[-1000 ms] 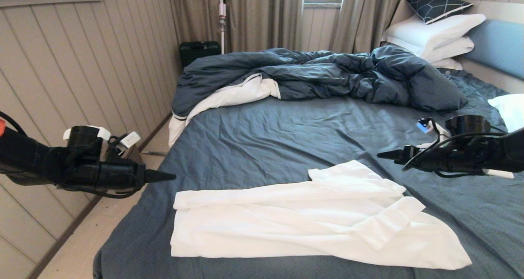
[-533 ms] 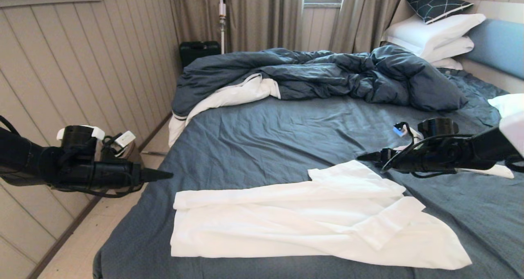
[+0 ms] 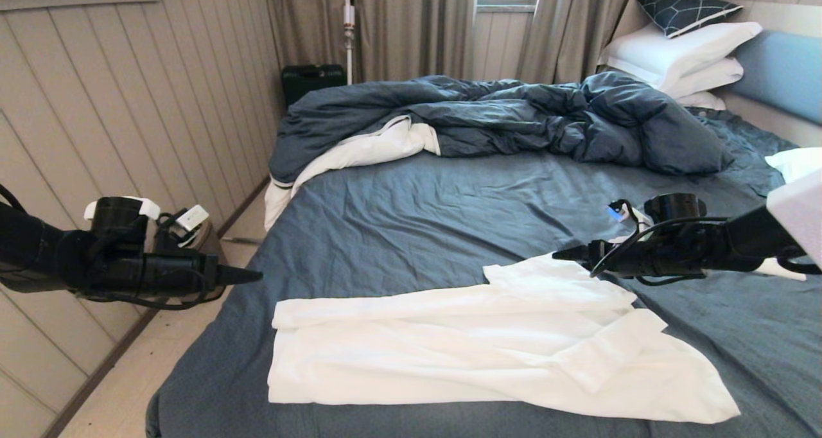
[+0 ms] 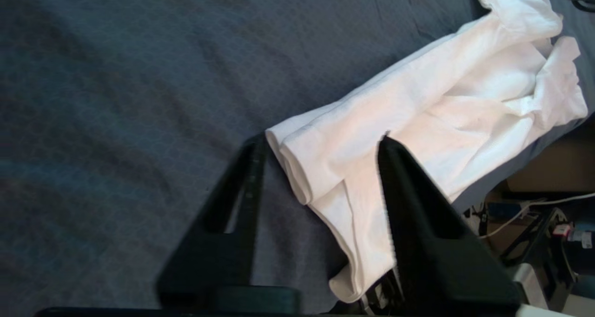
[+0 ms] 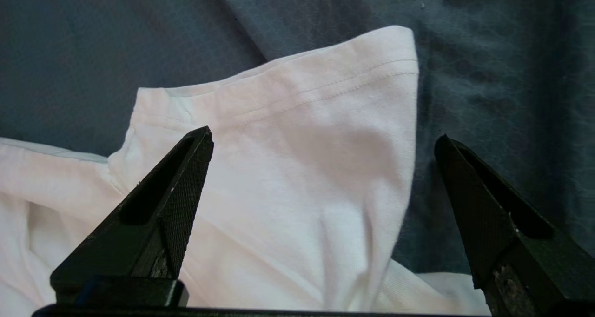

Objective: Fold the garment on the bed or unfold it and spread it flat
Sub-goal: Fold the white T-shirt

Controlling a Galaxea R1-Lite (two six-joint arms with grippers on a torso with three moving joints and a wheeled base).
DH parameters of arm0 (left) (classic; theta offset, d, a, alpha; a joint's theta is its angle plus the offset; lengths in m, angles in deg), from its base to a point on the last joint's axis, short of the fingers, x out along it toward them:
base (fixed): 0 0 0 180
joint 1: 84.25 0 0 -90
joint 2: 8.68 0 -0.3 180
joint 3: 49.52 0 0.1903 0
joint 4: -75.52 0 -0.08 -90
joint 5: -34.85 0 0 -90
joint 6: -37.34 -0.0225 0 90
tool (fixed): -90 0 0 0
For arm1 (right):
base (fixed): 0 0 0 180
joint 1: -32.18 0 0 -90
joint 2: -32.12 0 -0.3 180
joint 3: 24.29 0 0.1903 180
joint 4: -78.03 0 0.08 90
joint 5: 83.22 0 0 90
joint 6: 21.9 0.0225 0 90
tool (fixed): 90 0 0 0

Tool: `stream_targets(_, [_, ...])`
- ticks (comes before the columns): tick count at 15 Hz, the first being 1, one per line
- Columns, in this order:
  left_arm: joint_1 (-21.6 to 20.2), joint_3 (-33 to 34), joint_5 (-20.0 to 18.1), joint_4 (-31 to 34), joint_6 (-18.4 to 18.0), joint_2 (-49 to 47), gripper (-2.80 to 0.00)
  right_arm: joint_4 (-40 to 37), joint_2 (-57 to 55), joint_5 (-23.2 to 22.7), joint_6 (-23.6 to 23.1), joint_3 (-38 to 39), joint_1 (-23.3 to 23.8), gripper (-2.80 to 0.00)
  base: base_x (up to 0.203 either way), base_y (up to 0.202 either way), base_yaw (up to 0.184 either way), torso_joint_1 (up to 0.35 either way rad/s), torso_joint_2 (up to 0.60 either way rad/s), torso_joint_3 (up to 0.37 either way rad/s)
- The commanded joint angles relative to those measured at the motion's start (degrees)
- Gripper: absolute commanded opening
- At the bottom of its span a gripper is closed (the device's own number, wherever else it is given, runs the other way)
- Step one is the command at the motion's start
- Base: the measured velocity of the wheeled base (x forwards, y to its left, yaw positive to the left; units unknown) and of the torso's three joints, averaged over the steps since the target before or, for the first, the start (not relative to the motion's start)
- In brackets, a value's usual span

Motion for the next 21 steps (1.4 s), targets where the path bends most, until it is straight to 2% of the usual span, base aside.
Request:
stream_targets(1, [-0.18,0.03,-0.27,-0.05,0.01,-0.12,-2.80,0.01,-0.61,-0.24,0.03,-0.34,-0.53,0.00,0.000,0.000,0.000,0.000,0.00,0.000])
stream_targets(6, [-0.36,0.05,-0.27,-0.05,0.03,-0.38,-2.80,-0.10,-2.31,-0.15,0.27,-1.88,-1.70,0.00,0.000,0.000,0.000,0.000,0.00,0.000])
stream_targets(7, [-0.30,0.09,-0.27,-0.05,0.00,-0.30,-2.80,-0.12,-2.12,-0.08,0.22,-1.69,-1.70,-2.80,0.000,0.000,0.000,0.000,0.00,0.000])
stream_targets(12, [-0.27,0.97,-0.36,-0.05,-0.06,-0.41,-2.80,-0.18,-1.63,0.37,-0.06,-0.49,-1.70,-2.80,0.000,0.000,0.000,0.000,0.00,0.000])
stream_targets(14, [-0.27,1.79,-2.07,-0.05,-0.36,-0.21,-2.80,-0.06,-1.09,0.37,0.05,0.85,-1.60,-2.80,0.000,0.000,0.000,0.000,0.00,0.000])
stream_targets(21, [-0.22,4.71,-2.30,-2.80,-0.41,0.38,-2.80,0.59,11.71,0.41,-1.52,13.10,-1.02,-2.80,0.000,0.000,0.000,0.000,0.00,0.000])
